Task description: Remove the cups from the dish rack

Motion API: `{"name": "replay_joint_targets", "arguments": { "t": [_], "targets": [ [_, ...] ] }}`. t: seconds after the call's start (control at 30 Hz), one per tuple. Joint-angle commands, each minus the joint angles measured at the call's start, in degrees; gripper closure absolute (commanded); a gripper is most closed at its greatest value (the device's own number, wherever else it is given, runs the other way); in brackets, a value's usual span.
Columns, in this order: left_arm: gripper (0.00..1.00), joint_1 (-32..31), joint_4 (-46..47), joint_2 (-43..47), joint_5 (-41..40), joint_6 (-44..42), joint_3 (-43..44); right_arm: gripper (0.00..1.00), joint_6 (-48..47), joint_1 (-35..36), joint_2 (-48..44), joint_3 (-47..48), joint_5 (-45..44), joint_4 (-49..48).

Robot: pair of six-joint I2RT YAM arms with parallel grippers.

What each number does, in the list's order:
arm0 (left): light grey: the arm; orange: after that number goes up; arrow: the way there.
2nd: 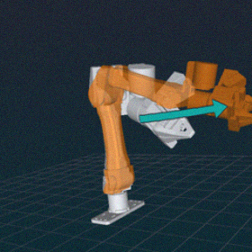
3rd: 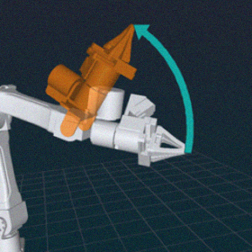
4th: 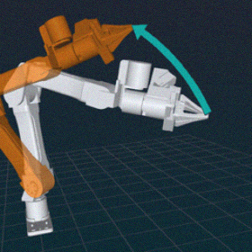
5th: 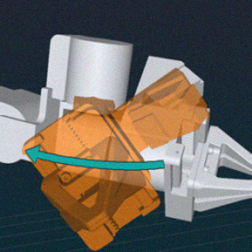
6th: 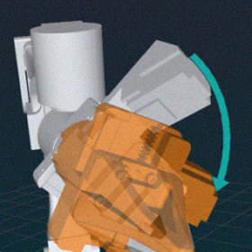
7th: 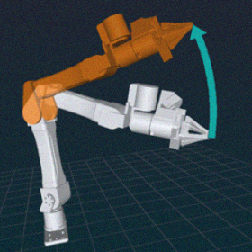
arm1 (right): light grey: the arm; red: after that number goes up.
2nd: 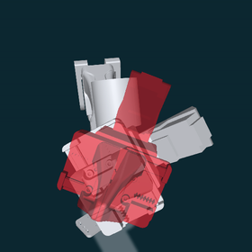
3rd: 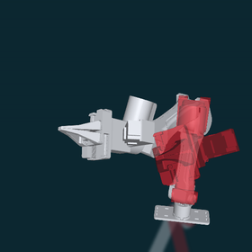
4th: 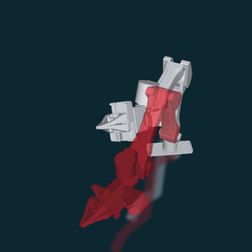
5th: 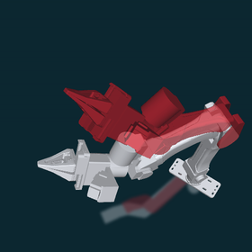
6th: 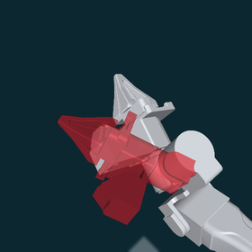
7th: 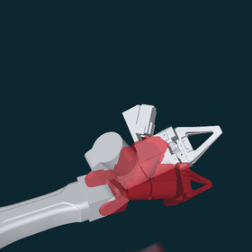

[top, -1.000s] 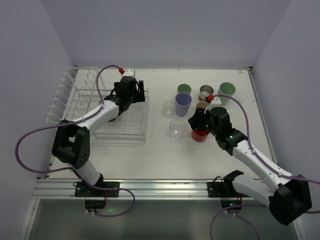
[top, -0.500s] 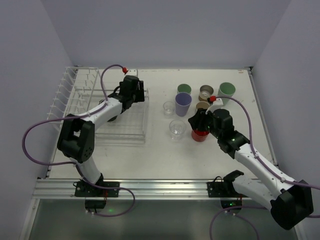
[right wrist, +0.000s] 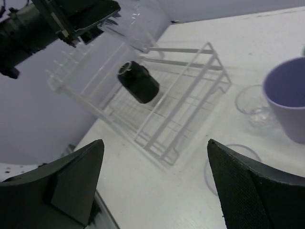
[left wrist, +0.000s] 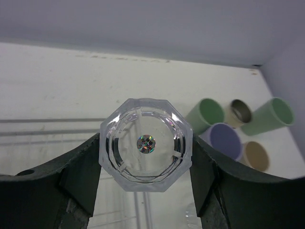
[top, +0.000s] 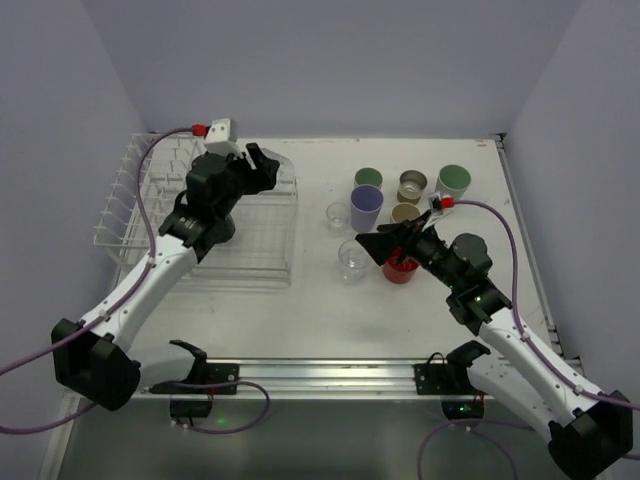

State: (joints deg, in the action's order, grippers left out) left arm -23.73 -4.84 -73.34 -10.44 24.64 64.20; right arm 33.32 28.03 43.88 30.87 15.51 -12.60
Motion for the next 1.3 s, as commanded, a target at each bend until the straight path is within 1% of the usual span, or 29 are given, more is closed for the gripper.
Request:
{"name": "replay_joint_targets", "arguments": {
  "t": [0.0,0.07,0.1,0.17,0.2,0.23,0.47,0.57,0.6,0.63,0.8,0.83,0.87,0.9,0.93,0.97,1.0,1.03,1.07,1.1,1.13,1.17,1.2,1.27],
  "targets": [
    [0.64,0.3,11.4,5.3,17.8,7.6,-5.9,0.08,8.3,1.5,2.1,-0.7,8.4,-15.0],
    [0.66,0.3,16.0,7.5,24.0,11.5,-10.6,0.08,11.1,2.5,5.1,-0.3,9.9,-18.0],
    [0.66,0.3,21.1,7.9,29.7,15.4,-12.2,0.08,12.0,3.7,6.0,0.3,10.1,-20.5],
    [0.66,0.1,25.0,9.0,33.9,20.8,-15.3,0.1,12.5,4.7,8.8,1.0,10.0,-22.1],
    [0.66,-0.2,29.5,9.4,36.6,22.3,-16.4,0.11,12.6,5.4,9.6,1.8,10.0,-23.1],
    [0.66,-0.4,31.4,9.6,37.7,23.7,-17.2,0.11,12.6,5.6,10.3,2.2,9.8,-23.1],
    [0.66,-3.4,40.6,10.6,42.8,31.2,-21.2,0.19,10.9,5.9,12.1,3.7,7.7,-21.5],
    [0.66,-5.9,43.7,9.5,43.5,32.1,-21.8,0.24,11.3,5.8,13.3,5.0,8.7,-22.1],
    [0.66,-6.3,43.9,9.4,43.4,32.0,-21.9,0.26,11.6,5.8,13.6,5.2,8.9,-22.4],
    [0.66,-6.8,44.1,9.1,43.4,32.1,-21.9,0.33,11.6,5.8,13.8,5.5,9.0,-22.6],
    [0.65,-7.9,45.4,8.4,43.4,32.5,-22.2,0.47,12.0,5.9,14.5,7.2,9.5,-24.0],
    [0.64,-8.1,45.4,8.2,43.4,32.5,-22.1,0.54,12.3,6.0,14.7,7.2,9.5,-24.7],
    [0.61,-8.3,45.3,8.2,43.2,32.4,-22.2,0.65,12.6,5.9,14.9,6.8,9.6,-25.1],
    [0.51,-8.3,44.8,8.3,43.0,32.3,-22.2,0.71,12.9,5.9,14.9,6.7,9.6,-26.1],
    [0.44,-8.2,43.9,8.5,42.3,32.0,-22.2,0.76,13.1,5.9,14.8,6.4,9.5,-26.5],
    [0.39,-8.3,42.6,8.9,41.8,30.7,-21.8,0.85,13.0,5.9,14.4,6.1,8.8,-26.8],
    [0.31,-8.3,40.5,9.0,41.1,30.2,-21.7,0.9,12.8,6.0,14.1,5.7,8.5,-26.5],
    [0.26,-8.3,39.8,9.1,41.0,29.7,-21.6,0.95,12.5,6.0,13.8,5.7,8.1,-25.9],
    [0.22,-8.3,38.4,9.3,40.9,28.8,-21.3,1.0,11.9,5.9,12.6,5.8,6.4,-23.2],
    [0.12,-8.3,37.3,9.4,40.7,28.1,-21.1,1.0,10.4,6.0,11.8,5.9,5.2,-21.4],
    [0.07,-8.3,35.6,10.1,40.1,27.1,-20.6,1.0,9.5,5.9,10.9,6.1,3.9,-19.3],
    [0.03,-8.3,33.7,10.4,39.4,24.4,-20.1,1.0,8.4,5.7,10.1,7.1,1.6,-17.1],
    [0.0,-8.3,28.8,10.8,37.5,23.0,-18.7,1.0,5.7,5.8,8.3,7.7,0.2,-12.0],
    [0.0,-8.3,24.0,12.6,35.5,18.4,-17.5,1.0,3.3,5.7,6.4,8.7,-3.3,-6.7]
  ]
}}
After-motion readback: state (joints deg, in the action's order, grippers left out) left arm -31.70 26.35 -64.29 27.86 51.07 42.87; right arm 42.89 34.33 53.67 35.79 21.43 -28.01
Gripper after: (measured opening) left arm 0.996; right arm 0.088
